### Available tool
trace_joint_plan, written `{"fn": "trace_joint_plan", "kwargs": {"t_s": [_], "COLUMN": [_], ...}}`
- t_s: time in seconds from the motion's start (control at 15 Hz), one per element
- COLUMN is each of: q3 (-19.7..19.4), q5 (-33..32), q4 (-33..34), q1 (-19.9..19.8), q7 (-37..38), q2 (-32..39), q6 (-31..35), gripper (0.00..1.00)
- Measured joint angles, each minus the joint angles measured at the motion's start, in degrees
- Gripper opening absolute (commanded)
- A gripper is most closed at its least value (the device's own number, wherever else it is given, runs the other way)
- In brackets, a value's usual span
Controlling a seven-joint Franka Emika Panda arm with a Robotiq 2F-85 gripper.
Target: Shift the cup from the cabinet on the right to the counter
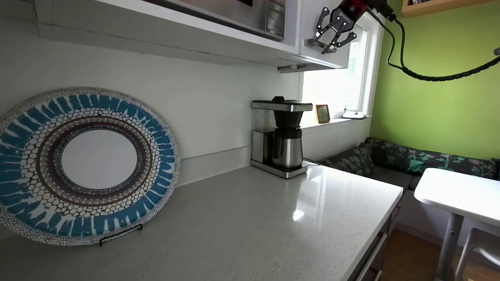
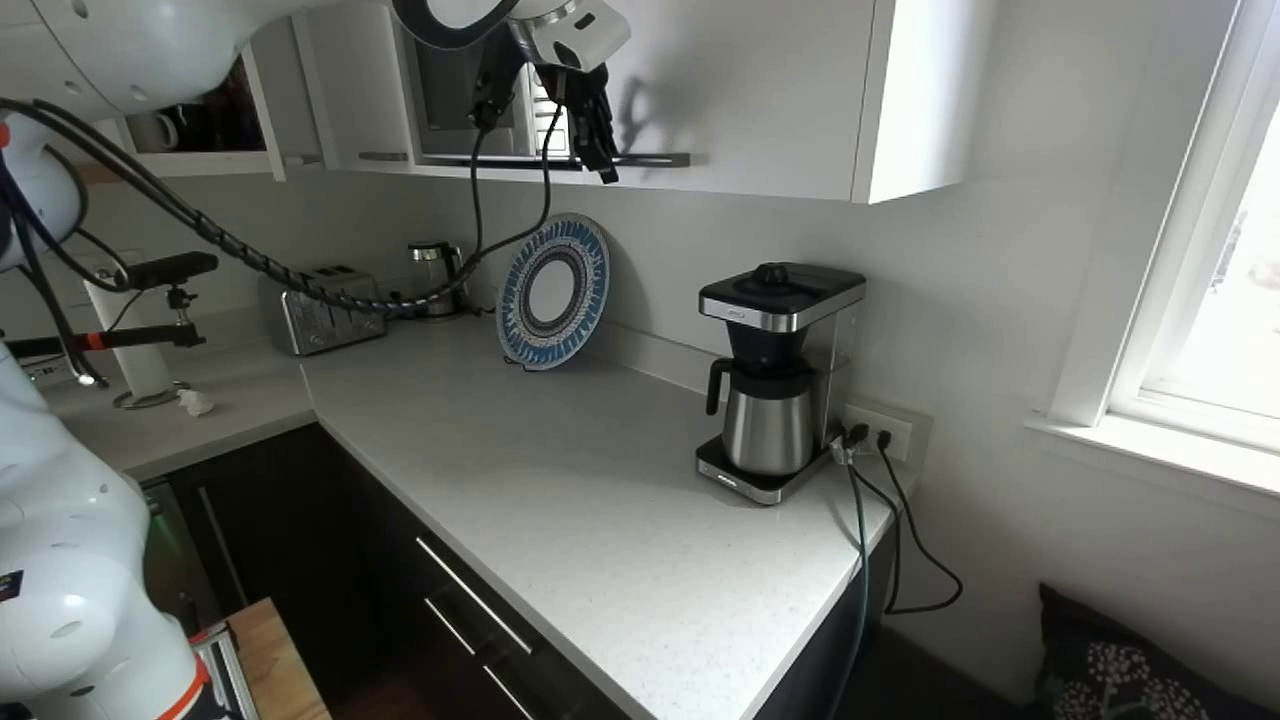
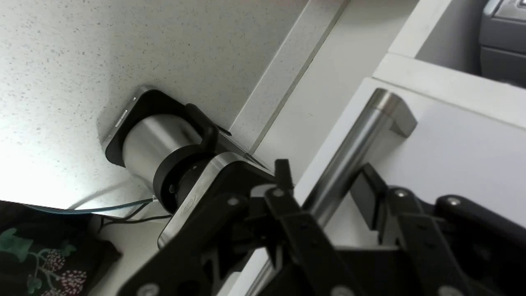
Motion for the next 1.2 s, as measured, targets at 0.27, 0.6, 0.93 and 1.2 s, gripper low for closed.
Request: {"fn": "trace_joint_plan", "kwargs": {"t_s": [0.27,0.6,0.93,1.2], "q3": [-0.45,-1.73,-4.89,-7.38], "q5": [0.47,1.7,3.56,3.27], "q4": [-0.07,-0.09,-0.36,-1.82], "q1": [-0.05,-0.26,-0.82,-1.64], "q7": [0.77,0.37,-6.28,-14.24], "q2": [-0.47,-1.27,-3.33,-6.1], "q6": [-1.18,-4.35,-11.73,-16.51], "gripper": [0.08,0.07,0.07,0.07]}}
